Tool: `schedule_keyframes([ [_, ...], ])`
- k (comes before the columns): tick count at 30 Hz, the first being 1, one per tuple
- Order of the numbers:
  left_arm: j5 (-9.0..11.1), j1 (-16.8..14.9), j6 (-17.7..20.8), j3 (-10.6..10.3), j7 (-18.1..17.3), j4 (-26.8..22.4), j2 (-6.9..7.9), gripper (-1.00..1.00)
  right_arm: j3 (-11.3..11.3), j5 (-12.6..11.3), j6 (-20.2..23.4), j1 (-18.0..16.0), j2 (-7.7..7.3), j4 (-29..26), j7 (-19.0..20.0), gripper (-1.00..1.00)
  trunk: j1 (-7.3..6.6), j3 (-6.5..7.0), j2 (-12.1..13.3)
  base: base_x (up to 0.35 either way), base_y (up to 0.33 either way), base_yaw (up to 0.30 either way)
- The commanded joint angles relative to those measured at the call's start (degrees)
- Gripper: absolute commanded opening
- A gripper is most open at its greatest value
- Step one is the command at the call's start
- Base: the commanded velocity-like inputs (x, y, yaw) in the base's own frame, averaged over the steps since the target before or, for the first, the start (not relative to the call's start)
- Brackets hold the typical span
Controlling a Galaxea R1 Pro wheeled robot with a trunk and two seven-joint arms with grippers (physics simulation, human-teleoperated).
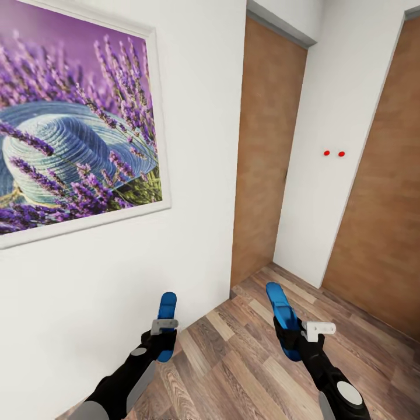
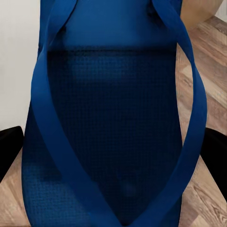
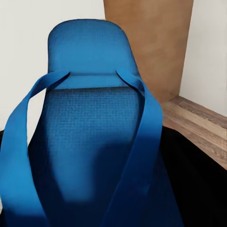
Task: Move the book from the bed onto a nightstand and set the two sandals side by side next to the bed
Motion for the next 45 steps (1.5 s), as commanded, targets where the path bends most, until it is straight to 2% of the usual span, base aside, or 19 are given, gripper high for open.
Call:
schedule_keyframes([
  [1, 0.5, 0.0, 0.2, -0.4, 0.5, -0.1, 0.04, -1.00, -0.1, -0.5, 0.3, 0.0, 0.00, -0.1, 0.2, -1.00, 0.02, -0.03, 0.0, -0.036, 0.000, 0.287],
  [45, 0.6, 0.0, -0.1, -0.5, 0.8, -0.1, 0.04, -1.00, 0.0, -0.2, 0.2, 0.0, -0.02, 2.1, 0.2, -1.00, 0.02, -0.03, 0.0, -0.003, 0.000, 0.290],
])
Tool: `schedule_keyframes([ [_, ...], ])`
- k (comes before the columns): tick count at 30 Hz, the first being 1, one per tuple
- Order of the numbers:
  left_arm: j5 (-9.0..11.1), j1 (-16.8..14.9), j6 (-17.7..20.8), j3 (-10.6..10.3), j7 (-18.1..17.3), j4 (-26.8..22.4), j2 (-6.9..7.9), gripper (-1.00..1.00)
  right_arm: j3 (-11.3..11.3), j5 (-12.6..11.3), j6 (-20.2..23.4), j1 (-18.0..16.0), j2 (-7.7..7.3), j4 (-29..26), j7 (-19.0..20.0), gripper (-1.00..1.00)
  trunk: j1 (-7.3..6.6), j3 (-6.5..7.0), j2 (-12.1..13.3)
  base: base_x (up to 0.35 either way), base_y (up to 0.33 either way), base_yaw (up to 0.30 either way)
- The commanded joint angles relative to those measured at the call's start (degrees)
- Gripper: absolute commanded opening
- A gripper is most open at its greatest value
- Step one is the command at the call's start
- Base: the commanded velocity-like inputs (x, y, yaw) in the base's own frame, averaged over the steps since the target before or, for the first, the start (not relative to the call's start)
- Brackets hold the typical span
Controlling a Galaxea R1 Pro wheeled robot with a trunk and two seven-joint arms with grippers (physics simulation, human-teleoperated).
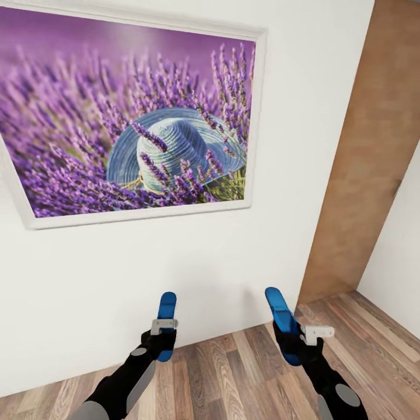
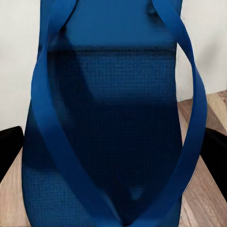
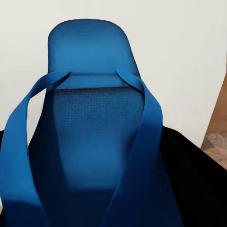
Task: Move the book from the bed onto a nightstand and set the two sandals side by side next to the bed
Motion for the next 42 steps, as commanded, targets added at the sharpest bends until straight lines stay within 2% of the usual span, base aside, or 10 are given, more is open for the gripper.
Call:
schedule_keyframes([
  [1, 0.5, 0.0, 0.2, -0.4, 0.5, -0.1, 0.04, -1.00, -0.1, -0.5, 0.3, 0.0, -0.01, 0.0, 0.3, -1.00, 0.02, -0.02, 0.0, 0.000, 0.000, 0.290],
  [10, 0.5, 0.0, 0.2, -0.3, 0.6, 0.4, 0.04, -1.00, -0.2, -0.5, -0.6, 0.0, -0.05, 2.2, 0.3, -1.00, 0.02, -0.02, 0.0, 0.000, 0.000, 0.290],
  [22, 0.6, 0.0, 0.2, 0.2, 0.7, 1.1, 0.01, -1.00, -0.2, -0.4, -1.9, 0.0, -0.06, 10.1, 0.3, -1.00, 0.02, -0.02, 0.0, 0.000, 0.000, 0.290],
  [26, 0.7, 0.0, -0.5, 0.5, 0.7, 5.5, 0.03, -1.00, -0.2, -0.5, -1.9, 0.0, -0.06, 12.7, 0.3, -1.00, 0.02, -0.02, 0.0, 0.000, 0.000, 0.257],
  [31, 1.0, 0.0, -5.8, 0.7, 0.7, 17.3, 0.04, -1.00, -0.3, -0.7, -1.9, 0.0, 0.01, 15.0, 0.3, -1.00, 0.02, -0.02, 0.0, 0.000, 0.000, 0.184],
  [34, 1.0, 0.0, -8.4, 0.6, 0.7, 20.9, 0.04, -1.00, -0.3, -0.7, -1.9, 0.0, 0.02, 16.0, 0.2, -1.00, 0.02, -0.02, 0.0, 0.000, 0.000, 0.127],
  [42, 1.0, 0.3, -10.2, 0.6, 0.5, 23.3, 0.19, -1.00, -0.3, -0.7, -1.9, 0.0, 0.03, 18.8, 0.2, -1.00, 0.02, -0.02, 0.0, 0.000, 0.000, 0.088],
])
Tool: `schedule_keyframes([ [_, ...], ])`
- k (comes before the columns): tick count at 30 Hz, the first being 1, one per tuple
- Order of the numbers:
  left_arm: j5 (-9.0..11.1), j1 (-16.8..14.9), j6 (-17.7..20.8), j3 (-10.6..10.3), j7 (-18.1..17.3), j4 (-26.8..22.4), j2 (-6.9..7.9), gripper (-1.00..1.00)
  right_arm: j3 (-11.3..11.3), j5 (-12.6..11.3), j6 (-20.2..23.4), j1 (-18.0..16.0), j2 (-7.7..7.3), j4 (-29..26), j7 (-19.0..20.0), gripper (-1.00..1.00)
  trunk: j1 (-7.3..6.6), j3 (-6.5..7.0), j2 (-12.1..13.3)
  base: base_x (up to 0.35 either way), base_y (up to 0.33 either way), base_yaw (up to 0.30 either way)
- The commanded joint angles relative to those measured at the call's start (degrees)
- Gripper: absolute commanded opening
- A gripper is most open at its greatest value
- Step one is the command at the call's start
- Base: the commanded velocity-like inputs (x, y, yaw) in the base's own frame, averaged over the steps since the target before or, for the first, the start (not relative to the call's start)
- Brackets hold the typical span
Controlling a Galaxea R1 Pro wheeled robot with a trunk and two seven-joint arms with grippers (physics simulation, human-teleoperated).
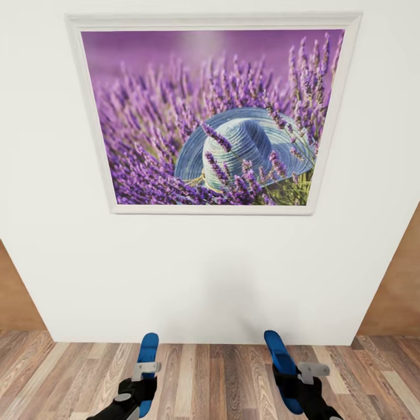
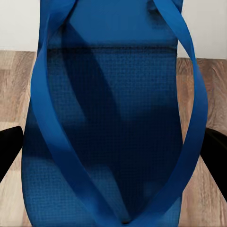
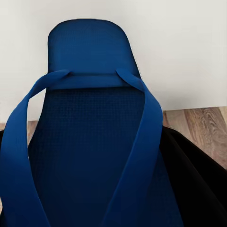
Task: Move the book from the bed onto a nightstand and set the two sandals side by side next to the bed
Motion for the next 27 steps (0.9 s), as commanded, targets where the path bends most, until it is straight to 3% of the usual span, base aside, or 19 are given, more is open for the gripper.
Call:
schedule_keyframes([
  [1, 0.5, 0.0, -0.3, -0.5, 0.3, 0.1, 0.03, -1.00, -0.1, -0.5, 0.3, 0.0, 0.01, 0.2, 0.3, -1.00, 0.02, -0.02, 0.0, 0.000, 0.000, 0.038],
  [10, 0.5, 0.4, -4.8, -0.5, 0.4, 0.7, 0.11, -1.00, 0.0, -0.5, 0.2, 0.0, 0.01, 6.8, 0.3, -1.00, 0.02, -0.05, 0.0, 0.000, 0.000, 0.069],
  [27, 0.3, 0.5, -5.2, -0.6, 0.4, 0.9, 0.01, -1.00, -0.1, -0.2, 0.2, 0.0, 0.04, 9.3, 0.1, -1.00, 0.02, -0.05, 0.0, 0.000, 0.000, 0.223],
])
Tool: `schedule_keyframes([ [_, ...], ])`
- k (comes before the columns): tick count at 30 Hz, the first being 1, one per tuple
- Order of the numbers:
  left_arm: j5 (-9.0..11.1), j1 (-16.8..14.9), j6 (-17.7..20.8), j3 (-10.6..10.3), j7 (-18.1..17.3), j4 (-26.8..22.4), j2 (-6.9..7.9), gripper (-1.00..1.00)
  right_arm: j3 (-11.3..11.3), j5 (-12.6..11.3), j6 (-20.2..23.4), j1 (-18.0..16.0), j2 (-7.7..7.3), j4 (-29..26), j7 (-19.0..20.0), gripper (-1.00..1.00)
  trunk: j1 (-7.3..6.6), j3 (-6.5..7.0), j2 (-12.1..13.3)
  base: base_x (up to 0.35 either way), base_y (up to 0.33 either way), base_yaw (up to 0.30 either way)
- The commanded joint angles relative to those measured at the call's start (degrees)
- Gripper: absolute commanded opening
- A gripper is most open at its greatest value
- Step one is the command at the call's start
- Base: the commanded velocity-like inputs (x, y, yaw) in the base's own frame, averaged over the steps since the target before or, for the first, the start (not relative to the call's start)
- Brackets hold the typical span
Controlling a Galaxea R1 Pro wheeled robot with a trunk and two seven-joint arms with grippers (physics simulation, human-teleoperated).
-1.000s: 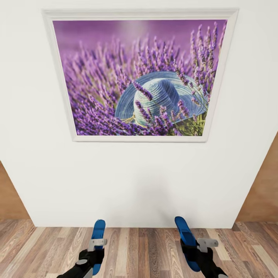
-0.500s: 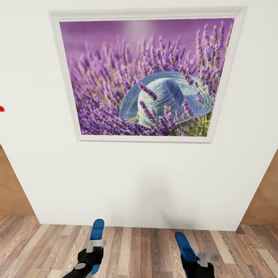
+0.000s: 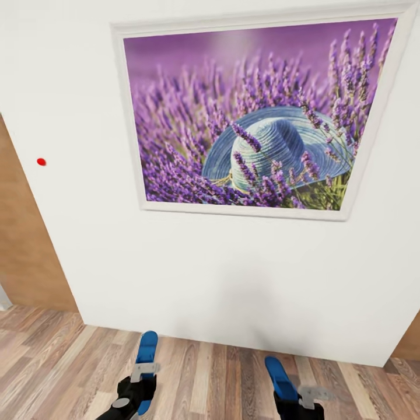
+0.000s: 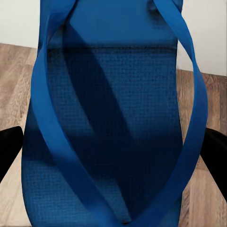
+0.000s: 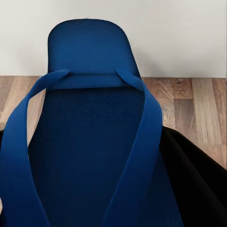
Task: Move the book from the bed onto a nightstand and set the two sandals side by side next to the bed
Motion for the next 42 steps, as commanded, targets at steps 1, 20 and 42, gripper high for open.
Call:
schedule_keyframes([
  [1, 0.4, 0.0, -0.2, -0.5, 0.3, 0.1, -0.02, -1.00, -0.2, -0.5, 0.3, 0.0, 0.00, 0.4, 0.3, -1.00, 0.02, -0.02, 0.0, 0.000, 0.000, 0.234],
  [20, 0.2, 0.1, -0.1, -0.9, 0.3, 0.3, -0.16, -1.00, -0.9, -0.5, 0.4, 0.0, -0.38, 8.4, 0.1, -1.00, 0.02, -0.02, 0.0, -0.012, 0.000, 0.236],
  [42, 0.2, 0.3, -0.3, -1.0, 0.2, 0.3, -0.35, -1.00, -0.7, -0.4, 0.3, 0.0, -0.50, 10.5, 0.2, -1.00, 0.02, -0.68, 0.0, 0.000, 0.000, 0.244],
])
